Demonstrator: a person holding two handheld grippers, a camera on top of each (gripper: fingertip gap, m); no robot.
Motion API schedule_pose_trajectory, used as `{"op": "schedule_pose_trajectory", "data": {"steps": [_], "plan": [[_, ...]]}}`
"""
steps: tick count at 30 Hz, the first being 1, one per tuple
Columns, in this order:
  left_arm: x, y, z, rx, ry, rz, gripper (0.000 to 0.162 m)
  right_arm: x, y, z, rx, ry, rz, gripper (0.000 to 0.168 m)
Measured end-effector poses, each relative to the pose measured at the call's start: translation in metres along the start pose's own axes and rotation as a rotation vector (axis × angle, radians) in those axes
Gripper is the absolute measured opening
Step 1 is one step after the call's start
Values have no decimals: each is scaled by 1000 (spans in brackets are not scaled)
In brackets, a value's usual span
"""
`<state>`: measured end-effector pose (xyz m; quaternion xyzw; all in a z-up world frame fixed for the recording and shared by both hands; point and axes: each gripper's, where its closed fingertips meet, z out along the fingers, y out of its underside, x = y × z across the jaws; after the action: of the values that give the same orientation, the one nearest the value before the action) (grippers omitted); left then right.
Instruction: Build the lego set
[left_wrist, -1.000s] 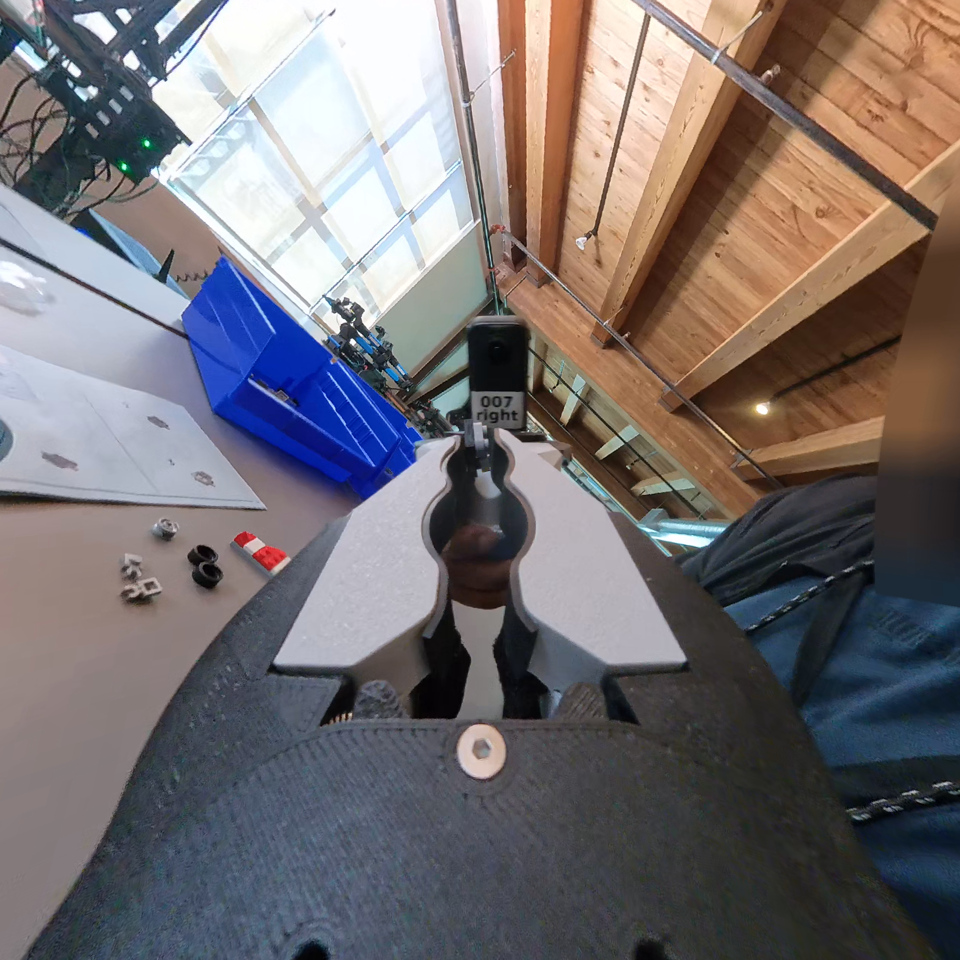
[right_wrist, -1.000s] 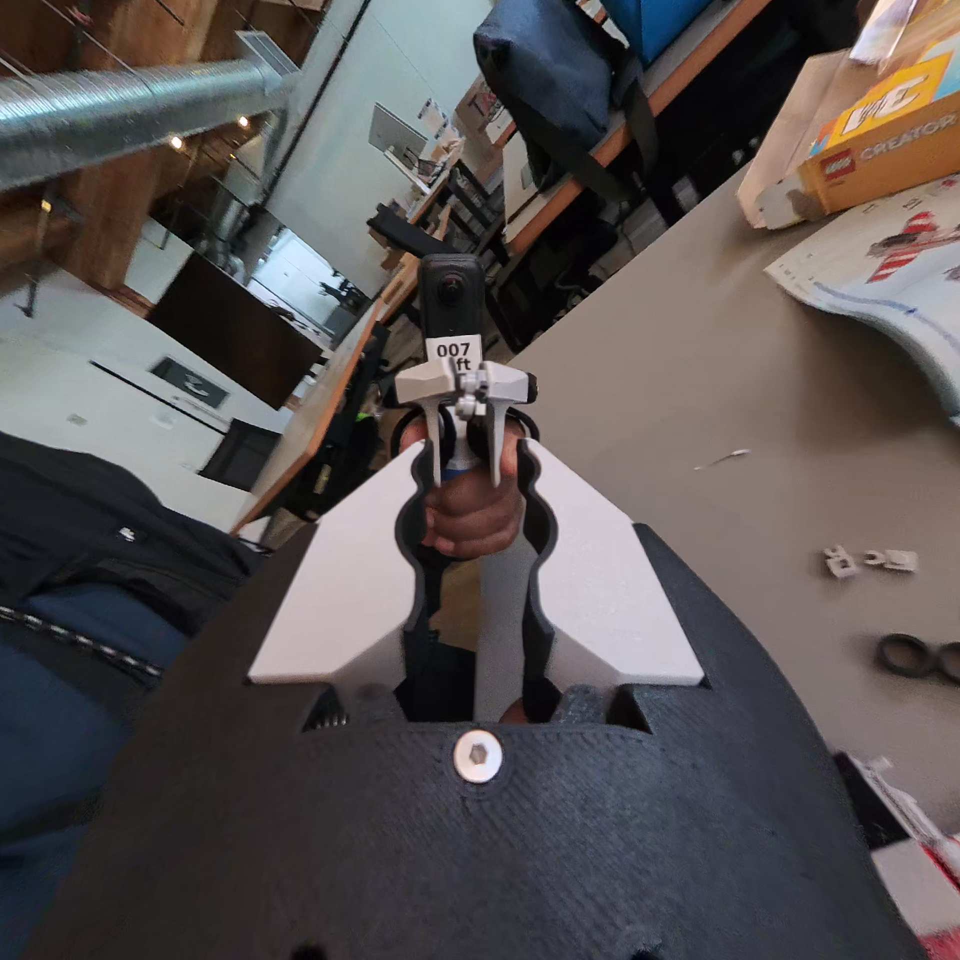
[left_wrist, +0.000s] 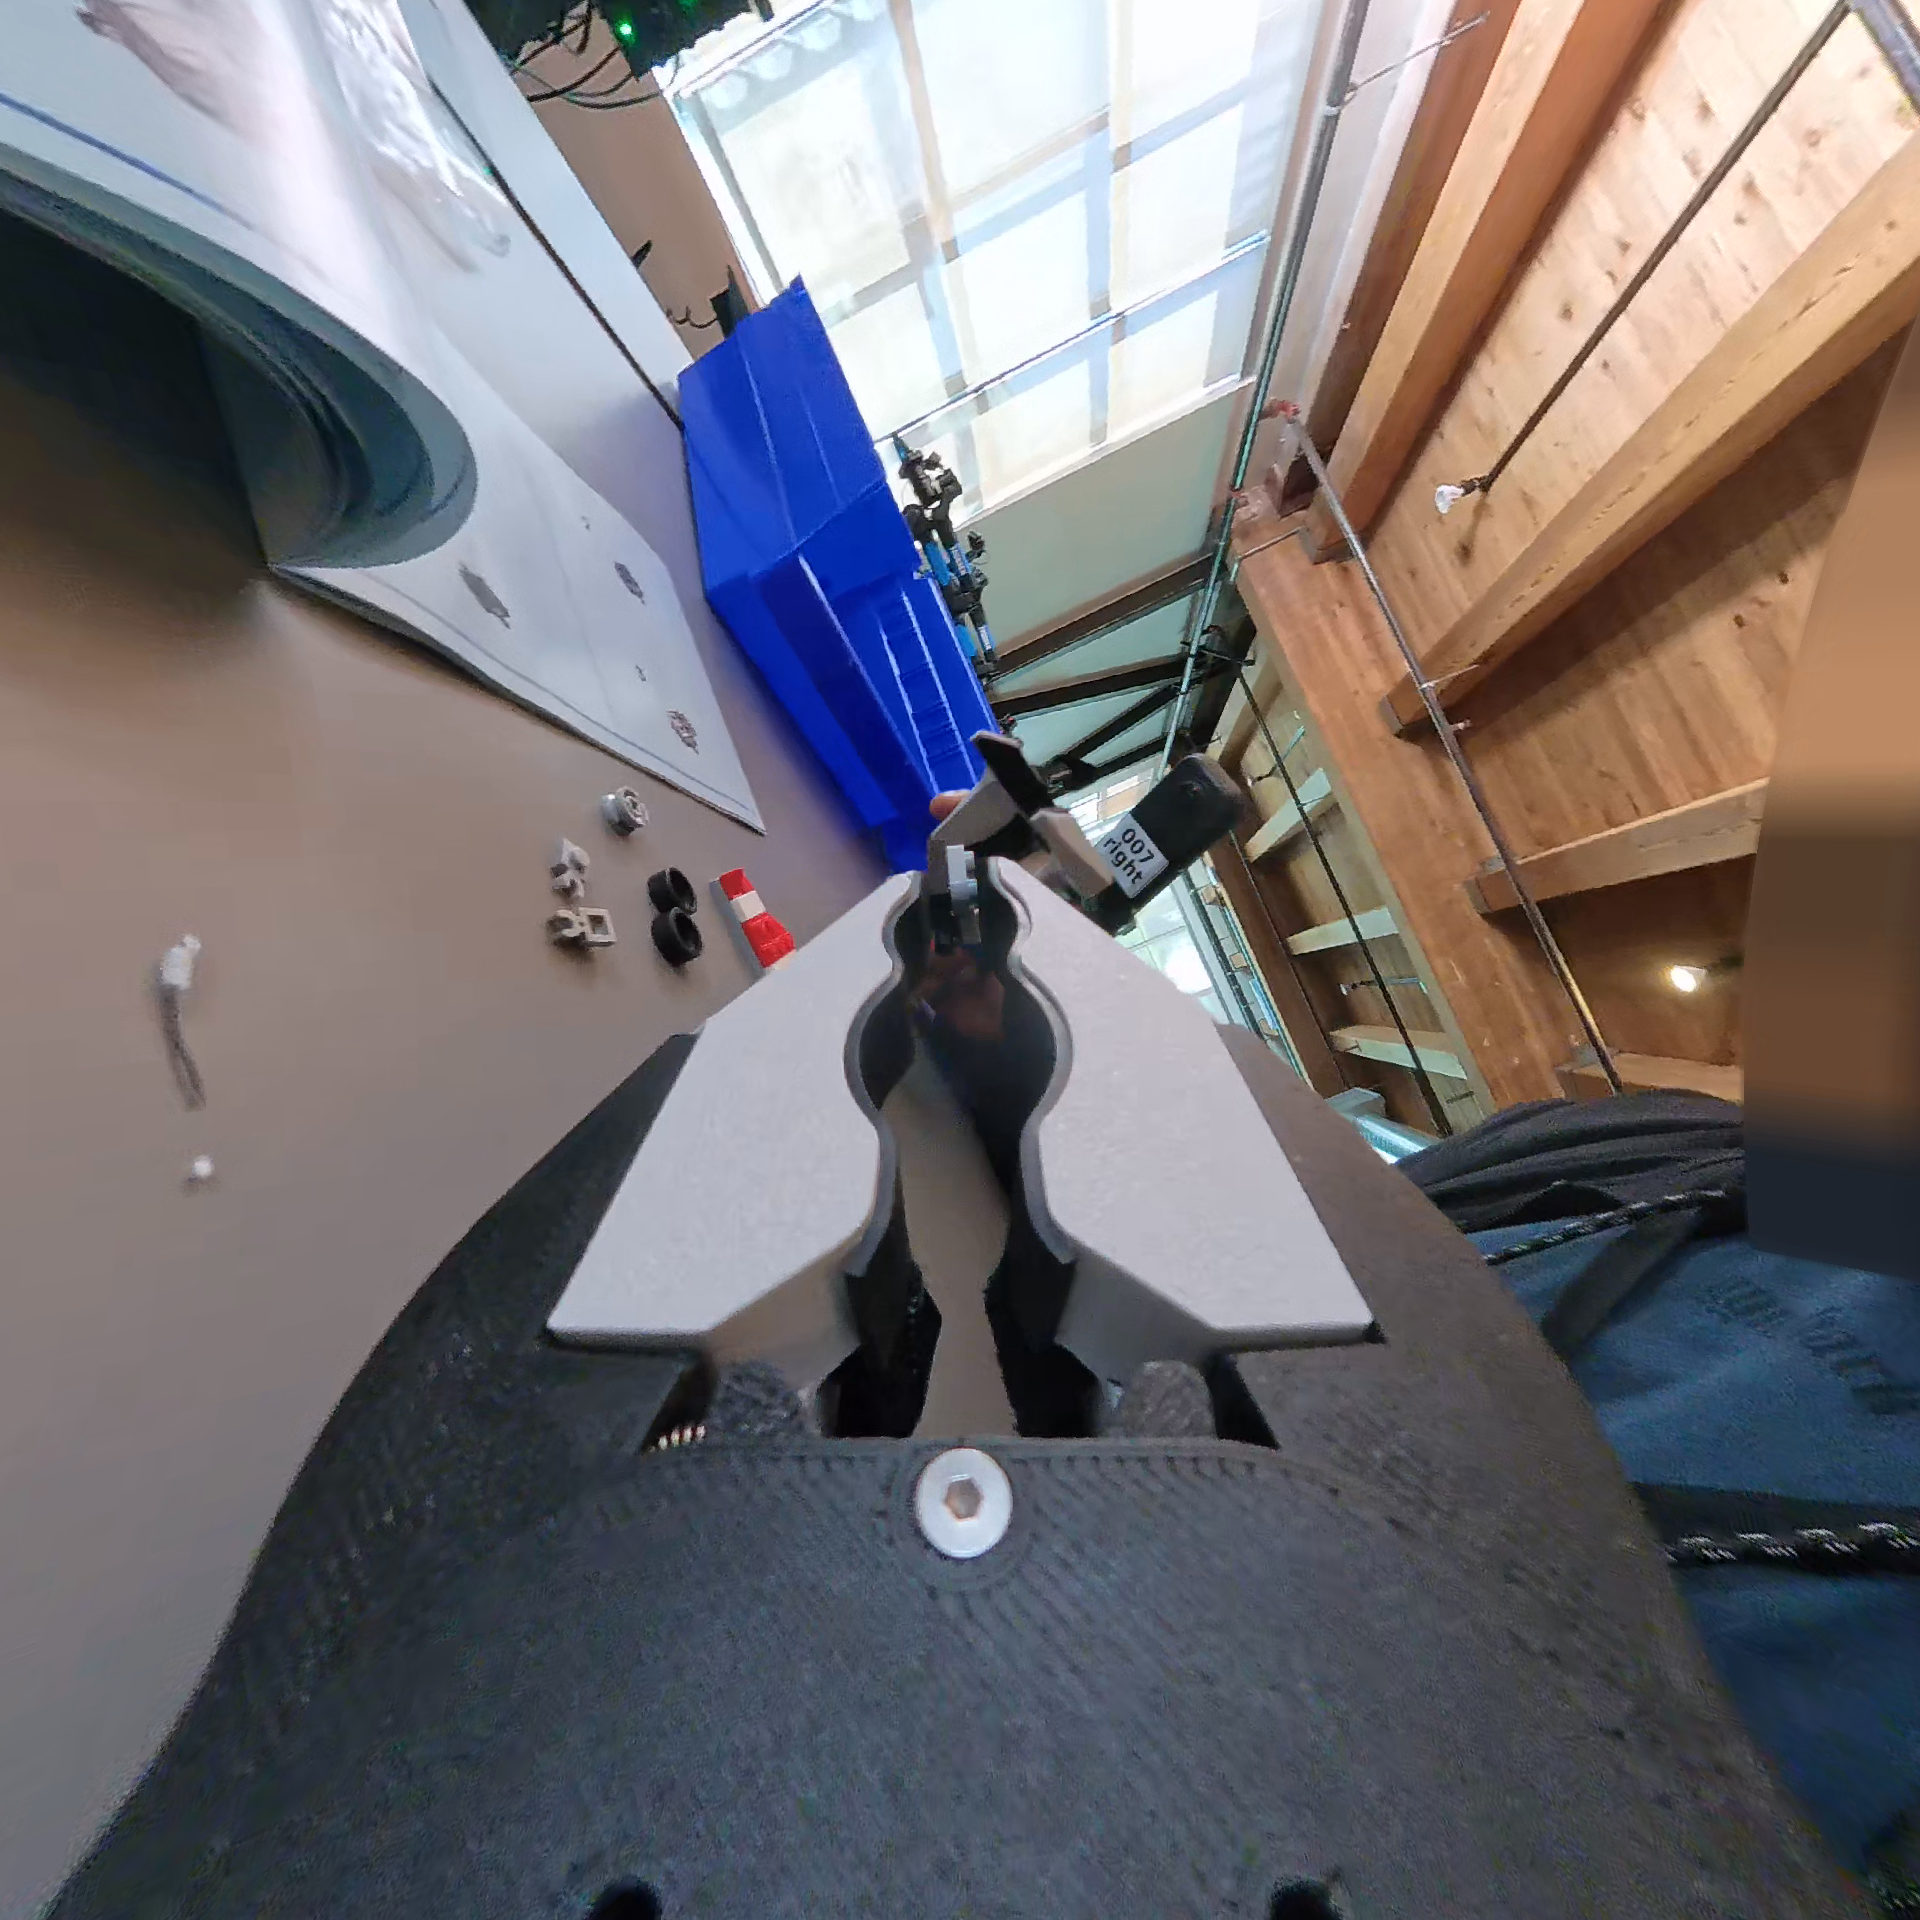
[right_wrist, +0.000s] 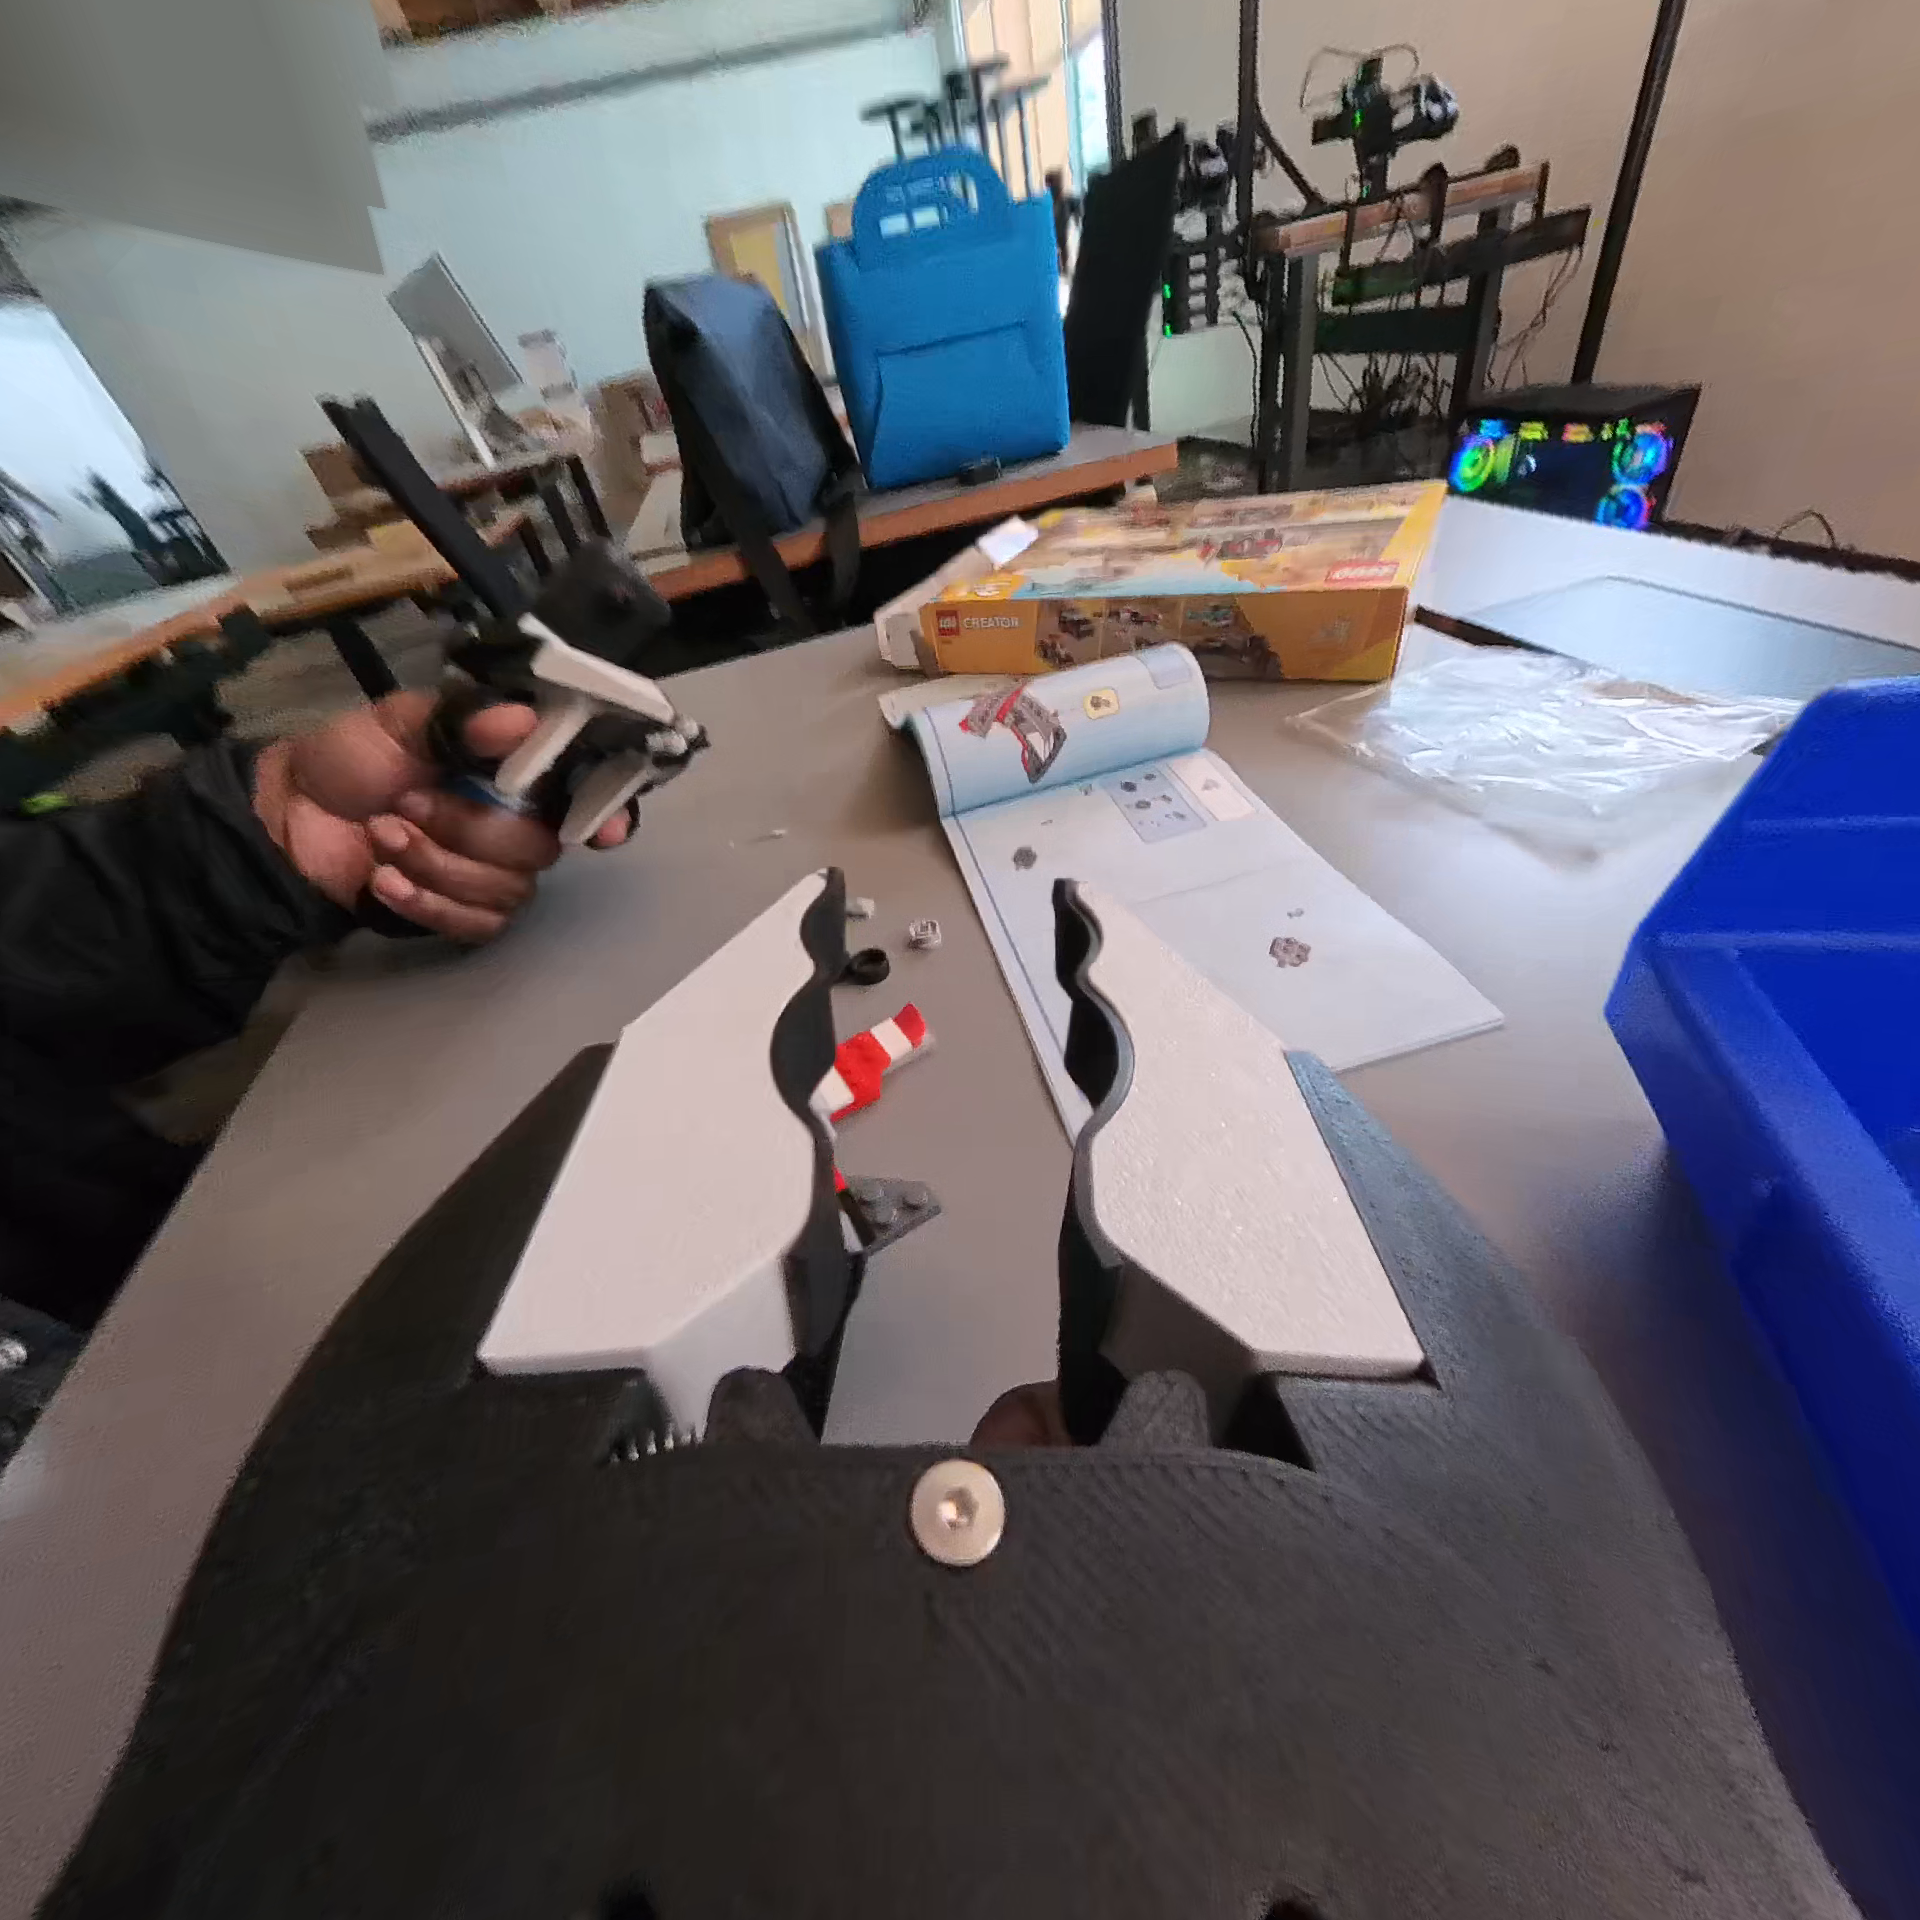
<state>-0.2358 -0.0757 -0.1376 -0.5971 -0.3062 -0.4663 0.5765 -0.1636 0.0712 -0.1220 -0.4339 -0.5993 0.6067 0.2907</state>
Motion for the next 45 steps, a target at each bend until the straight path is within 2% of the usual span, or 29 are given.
{"op": "schedule_pose_trajectory", "data": {"steps": [8,45], "plan": [[-13,0,4,-16,-53,-47,8,21,-10,-7,73,-41,145,36],[-16,4,7,-45,-69,-49,8,28,-8,-6,63,-49,223,30]]}}
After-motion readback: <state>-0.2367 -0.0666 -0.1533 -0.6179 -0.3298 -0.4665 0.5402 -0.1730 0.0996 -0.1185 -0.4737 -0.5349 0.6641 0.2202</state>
